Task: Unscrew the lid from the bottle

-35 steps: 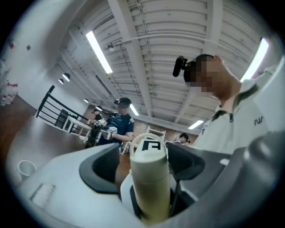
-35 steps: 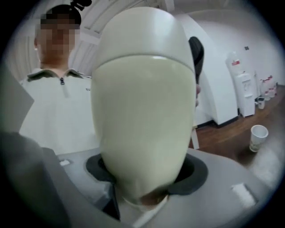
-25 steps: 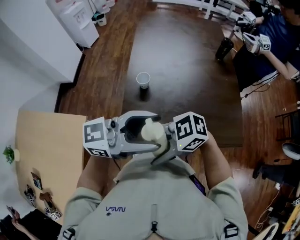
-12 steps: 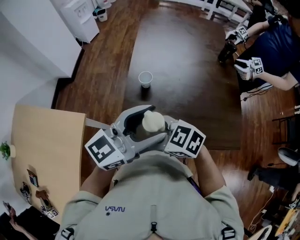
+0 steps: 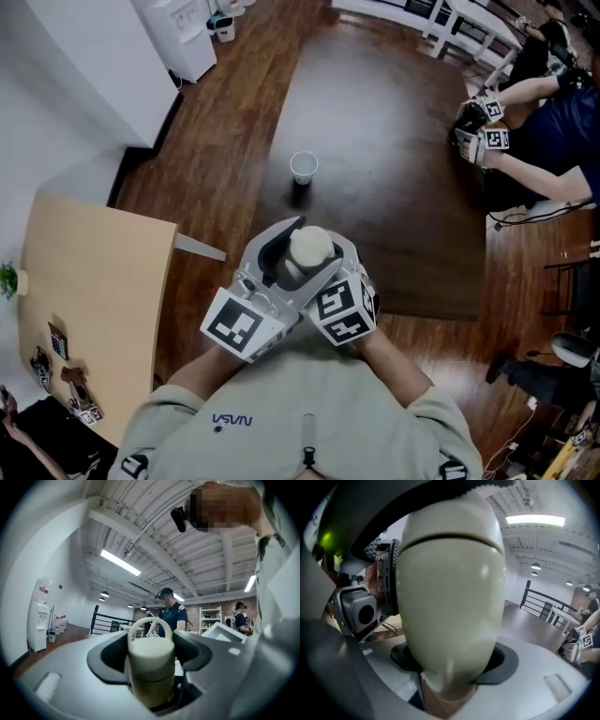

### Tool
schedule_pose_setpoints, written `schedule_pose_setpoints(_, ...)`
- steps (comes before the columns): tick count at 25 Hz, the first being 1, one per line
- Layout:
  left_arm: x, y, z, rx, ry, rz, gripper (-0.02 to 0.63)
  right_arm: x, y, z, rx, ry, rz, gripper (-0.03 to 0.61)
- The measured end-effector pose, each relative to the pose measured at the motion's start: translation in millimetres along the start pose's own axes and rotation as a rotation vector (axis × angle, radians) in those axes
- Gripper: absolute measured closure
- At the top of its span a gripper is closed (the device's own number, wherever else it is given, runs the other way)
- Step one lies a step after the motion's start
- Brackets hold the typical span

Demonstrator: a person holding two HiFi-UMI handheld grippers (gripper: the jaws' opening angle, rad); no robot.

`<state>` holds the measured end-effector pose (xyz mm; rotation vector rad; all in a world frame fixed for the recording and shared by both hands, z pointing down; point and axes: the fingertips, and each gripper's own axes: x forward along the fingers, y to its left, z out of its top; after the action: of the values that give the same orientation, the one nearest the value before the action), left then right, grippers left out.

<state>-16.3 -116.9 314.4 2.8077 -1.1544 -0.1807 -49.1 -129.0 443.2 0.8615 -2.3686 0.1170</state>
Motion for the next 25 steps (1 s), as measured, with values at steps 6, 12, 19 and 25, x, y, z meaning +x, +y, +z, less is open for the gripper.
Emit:
schedule_pose_setpoints(6,-1,2,-5,-0.020,0.016,-0.028,0.328,3,9,-4,0.002,0.013,0.077,0.278)
schedule_pose_setpoints(12,-15,-4,7,-0.105,-0.017,-0.271,0.274,-13,42,1,0.017,-0.037,0.437,0.278)
schedule_pose_setpoints(19,-28,-18,19,-0.294,-0.052,-0.641,0.255,-72,85,-11,-0.104,-0.020,0.985,0.278)
schedule_pose_setpoints(25,-33,-43,18,-0.268,-0.011,-0.819,0.255,-91,105,-9,-0.112,0.012,1.157,0.278)
